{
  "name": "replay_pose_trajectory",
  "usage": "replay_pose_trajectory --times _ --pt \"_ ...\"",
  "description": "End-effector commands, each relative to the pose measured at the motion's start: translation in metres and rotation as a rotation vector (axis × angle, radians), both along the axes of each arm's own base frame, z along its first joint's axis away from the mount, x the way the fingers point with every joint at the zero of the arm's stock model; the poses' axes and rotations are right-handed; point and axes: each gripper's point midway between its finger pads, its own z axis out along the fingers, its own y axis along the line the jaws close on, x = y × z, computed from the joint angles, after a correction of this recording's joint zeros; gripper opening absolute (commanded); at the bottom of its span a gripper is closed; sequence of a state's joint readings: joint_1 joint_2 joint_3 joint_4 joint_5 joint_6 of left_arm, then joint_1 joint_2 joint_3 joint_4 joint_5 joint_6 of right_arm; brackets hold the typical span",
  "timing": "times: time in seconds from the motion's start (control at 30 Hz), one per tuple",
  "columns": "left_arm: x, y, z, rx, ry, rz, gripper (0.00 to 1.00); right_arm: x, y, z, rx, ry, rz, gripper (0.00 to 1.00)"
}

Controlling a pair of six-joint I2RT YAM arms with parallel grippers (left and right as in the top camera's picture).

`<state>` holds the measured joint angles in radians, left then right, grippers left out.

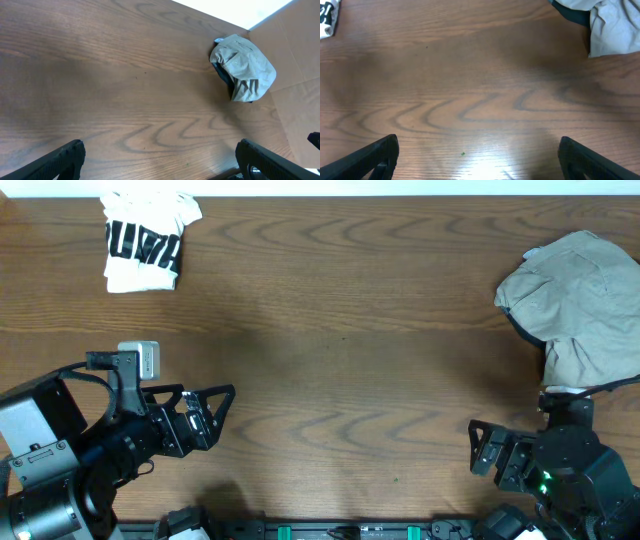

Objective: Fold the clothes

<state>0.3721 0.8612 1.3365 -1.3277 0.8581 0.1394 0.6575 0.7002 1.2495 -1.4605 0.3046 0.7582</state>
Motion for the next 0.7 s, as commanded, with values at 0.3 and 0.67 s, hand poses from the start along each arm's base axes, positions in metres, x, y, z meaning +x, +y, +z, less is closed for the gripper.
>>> replay_pose_trajectory --times 0.3,0.67 --pt "0.000 0.000 0.001 0.010 -0.013 -0.011 0.98 -0.011 -0.079 -0.016 0.026 -0.032 -0.525 0.99" --pt "0.000 0.000 0.001 0.010 -0.013 -0.011 0.98 0.015 -0.084 -0.038 -0.018 -0.340 -0.440 0.99"
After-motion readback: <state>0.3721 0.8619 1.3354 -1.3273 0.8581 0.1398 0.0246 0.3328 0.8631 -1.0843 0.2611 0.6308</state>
